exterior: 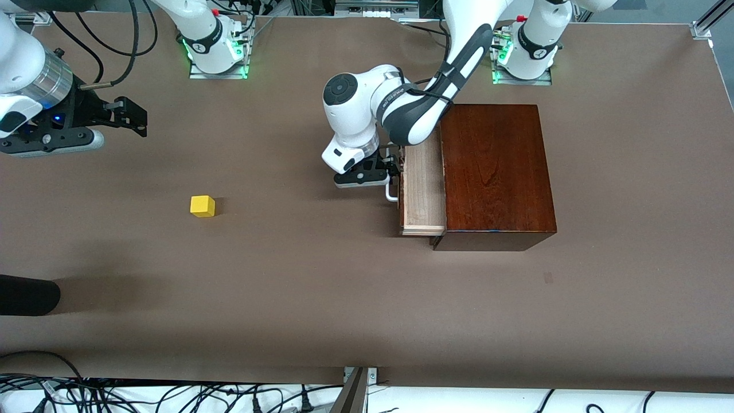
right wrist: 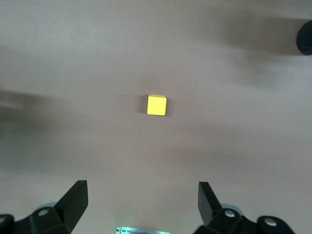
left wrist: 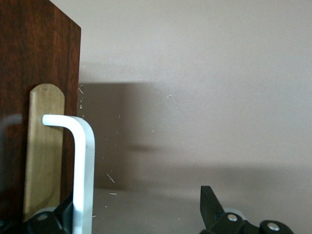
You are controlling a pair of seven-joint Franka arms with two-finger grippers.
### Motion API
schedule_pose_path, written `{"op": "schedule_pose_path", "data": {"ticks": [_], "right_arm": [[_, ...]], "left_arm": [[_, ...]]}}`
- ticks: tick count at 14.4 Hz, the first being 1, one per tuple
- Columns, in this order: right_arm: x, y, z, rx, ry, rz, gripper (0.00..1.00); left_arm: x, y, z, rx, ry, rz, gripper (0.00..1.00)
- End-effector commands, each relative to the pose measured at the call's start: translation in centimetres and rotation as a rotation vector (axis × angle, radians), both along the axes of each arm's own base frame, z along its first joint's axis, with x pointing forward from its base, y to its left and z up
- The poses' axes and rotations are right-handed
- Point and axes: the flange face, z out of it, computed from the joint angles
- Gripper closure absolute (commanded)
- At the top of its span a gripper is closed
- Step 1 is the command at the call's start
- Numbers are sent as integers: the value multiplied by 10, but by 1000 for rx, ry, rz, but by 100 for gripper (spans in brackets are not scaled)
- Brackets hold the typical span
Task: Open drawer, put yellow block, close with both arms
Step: 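Pull the drawer open with the left gripper, then release the handle with the left gripper while the right gripper reaches the cube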
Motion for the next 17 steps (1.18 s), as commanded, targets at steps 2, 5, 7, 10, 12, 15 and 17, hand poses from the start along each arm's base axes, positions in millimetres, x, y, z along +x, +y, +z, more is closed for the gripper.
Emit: {"op": "schedule_pose_path", "data": {"ticks": [2, 5, 7, 10, 12, 15, 17], "right_arm": [[0, -2, -35, -5, 11, -16, 0], [0, -11, -85, 5, 7, -31, 0], [-1, -21, -119, 47, 4, -66, 0], [-5, -23, -166, 69, -21, -79, 0], [-11, -24, -197, 70, -41, -81, 0], [-16, -31, -247, 72, -59, -79, 0], [-15, -31, -274, 70, -66, -78, 0]], "left_arm": [[-22, -53, -11, -134, 33, 60, 0], [-22, -53, -12, -136, 26, 55, 0], [-21, -50, -5, -128, 23, 43, 0], [-22, -42, 11, -79, 39, 51, 0], [-23, -36, 24, -56, 45, 59, 0], [-25, -28, 41, -10, 68, 64, 0], [-26, -24, 46, 11, 84, 40, 0]]}}
